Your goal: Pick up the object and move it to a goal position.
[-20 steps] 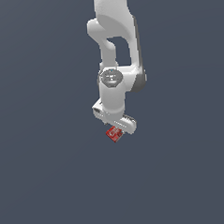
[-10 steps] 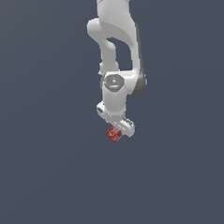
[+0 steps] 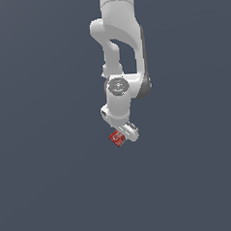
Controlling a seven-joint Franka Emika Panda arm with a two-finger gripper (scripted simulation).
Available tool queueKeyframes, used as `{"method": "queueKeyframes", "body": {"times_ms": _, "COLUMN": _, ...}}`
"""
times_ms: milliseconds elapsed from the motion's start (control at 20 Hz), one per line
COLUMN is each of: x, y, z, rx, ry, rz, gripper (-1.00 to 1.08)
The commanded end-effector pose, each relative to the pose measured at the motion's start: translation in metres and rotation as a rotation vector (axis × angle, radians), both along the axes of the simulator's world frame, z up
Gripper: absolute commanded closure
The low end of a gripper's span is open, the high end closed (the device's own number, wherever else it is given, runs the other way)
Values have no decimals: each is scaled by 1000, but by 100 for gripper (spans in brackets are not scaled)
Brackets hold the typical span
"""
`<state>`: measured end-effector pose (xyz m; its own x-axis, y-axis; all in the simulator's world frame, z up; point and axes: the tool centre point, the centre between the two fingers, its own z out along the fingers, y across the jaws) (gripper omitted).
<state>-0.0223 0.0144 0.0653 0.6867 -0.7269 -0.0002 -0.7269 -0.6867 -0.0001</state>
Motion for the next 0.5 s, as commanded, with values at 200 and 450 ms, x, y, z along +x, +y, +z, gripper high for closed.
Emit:
{"method": "queueKeyframes", "body": {"times_ms": 200, "x": -1, "y": 0, "z": -16, "rx": 0, "ry": 0, "rz": -1, "gripper": -92}}
{"method": "queueKeyframes", "body": {"times_ms": 450, "x": -1, "y": 0, "z": -40, "rx": 0, "ry": 0, "rz": -4, "gripper": -92}}
